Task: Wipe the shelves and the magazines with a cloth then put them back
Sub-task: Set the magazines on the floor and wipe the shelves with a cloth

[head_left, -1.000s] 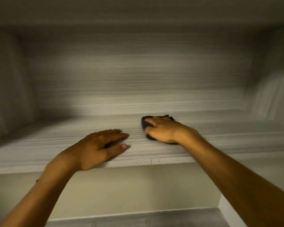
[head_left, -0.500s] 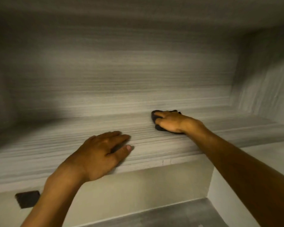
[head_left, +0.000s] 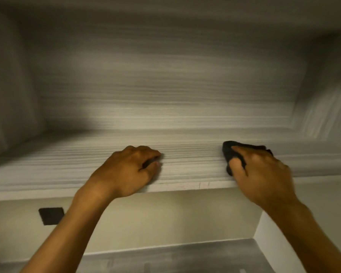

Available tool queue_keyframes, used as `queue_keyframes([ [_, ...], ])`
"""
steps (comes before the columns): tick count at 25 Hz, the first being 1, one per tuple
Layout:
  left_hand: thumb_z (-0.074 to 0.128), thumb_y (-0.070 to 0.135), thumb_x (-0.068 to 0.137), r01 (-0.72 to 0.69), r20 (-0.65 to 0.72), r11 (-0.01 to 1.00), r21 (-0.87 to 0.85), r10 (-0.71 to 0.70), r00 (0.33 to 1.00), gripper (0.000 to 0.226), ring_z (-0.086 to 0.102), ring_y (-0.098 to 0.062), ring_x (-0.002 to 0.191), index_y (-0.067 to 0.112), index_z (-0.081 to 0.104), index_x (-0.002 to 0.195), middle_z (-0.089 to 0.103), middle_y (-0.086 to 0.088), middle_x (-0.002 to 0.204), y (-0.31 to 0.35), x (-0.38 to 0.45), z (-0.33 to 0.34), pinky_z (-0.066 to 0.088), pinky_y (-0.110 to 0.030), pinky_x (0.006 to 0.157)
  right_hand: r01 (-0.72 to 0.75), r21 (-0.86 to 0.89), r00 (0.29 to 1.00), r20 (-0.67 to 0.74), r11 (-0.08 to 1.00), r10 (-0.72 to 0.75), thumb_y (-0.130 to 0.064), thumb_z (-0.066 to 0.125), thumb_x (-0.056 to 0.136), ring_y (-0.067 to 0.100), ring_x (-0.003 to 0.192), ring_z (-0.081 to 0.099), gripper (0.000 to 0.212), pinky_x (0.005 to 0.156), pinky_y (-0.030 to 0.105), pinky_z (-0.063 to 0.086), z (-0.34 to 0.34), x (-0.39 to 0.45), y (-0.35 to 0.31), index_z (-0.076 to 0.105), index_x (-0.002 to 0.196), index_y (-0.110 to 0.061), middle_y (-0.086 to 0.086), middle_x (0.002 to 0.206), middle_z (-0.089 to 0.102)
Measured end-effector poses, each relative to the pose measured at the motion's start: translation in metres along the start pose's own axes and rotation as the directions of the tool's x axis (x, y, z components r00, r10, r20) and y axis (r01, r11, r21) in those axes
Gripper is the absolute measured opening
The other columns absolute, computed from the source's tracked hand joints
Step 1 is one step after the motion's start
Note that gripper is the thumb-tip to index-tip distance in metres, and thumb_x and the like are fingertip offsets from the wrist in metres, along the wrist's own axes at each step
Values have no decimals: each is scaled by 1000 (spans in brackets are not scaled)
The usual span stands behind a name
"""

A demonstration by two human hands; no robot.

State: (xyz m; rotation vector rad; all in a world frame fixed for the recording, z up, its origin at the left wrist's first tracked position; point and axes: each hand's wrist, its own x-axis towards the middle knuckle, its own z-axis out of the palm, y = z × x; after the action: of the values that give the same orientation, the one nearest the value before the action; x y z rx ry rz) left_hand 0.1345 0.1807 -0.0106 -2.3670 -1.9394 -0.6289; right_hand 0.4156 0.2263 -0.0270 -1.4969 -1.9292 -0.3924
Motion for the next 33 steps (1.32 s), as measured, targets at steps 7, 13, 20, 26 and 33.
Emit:
queue_keyframes([
  [7,41,56,94,37,18,997,-72,-36,999,46,45,-6,124,38,47,136,48,21,137,-4,-2,-4,37,-28,103,245,225,969,-18,943,-247,-44,31,86,17,96,62,49,82,30,50,0,-24,-57,67,115,-27,-6,110,70],
  [13,41,53,94,45,12,994,-97,-44,999,44,45,-4,123,40,47,136,47,22,138,-7,-11,-7,37,-26,102,-89,166,943,331,982,30,-56,19,84,23,115,54,55,97,43,44,-10,18,35,45,133,-52,-6,136,55],
  [20,33,54,94,106,-124,994,-5,-106,987,34,55,-12,104,36,56,113,58,15,111,-2,-22,-7,46,-31,84,197,462,736,514,865,-441,-45,36,100,4,138,24,45,110,21,16,10,32,-86,31,145,-44,-21,147,31],
  [26,16,58,97,221,30,963,157,-229,973,52,17,-9,143,41,24,145,21,14,156,-47,-56,-34,12,-32,115,-24,278,722,669,960,-176,-34,38,102,15,144,23,46,120,32,10,64,129,-5,26,147,-37,-4,158,23],
  [33,14,54,98,177,35,967,183,-186,982,50,10,-11,146,42,18,147,14,13,158,-53,-54,-32,7,-39,117,164,440,630,642,883,-437,-29,45,98,10,142,21,52,119,28,11,93,122,-146,30,147,-39,-12,156,23],
])
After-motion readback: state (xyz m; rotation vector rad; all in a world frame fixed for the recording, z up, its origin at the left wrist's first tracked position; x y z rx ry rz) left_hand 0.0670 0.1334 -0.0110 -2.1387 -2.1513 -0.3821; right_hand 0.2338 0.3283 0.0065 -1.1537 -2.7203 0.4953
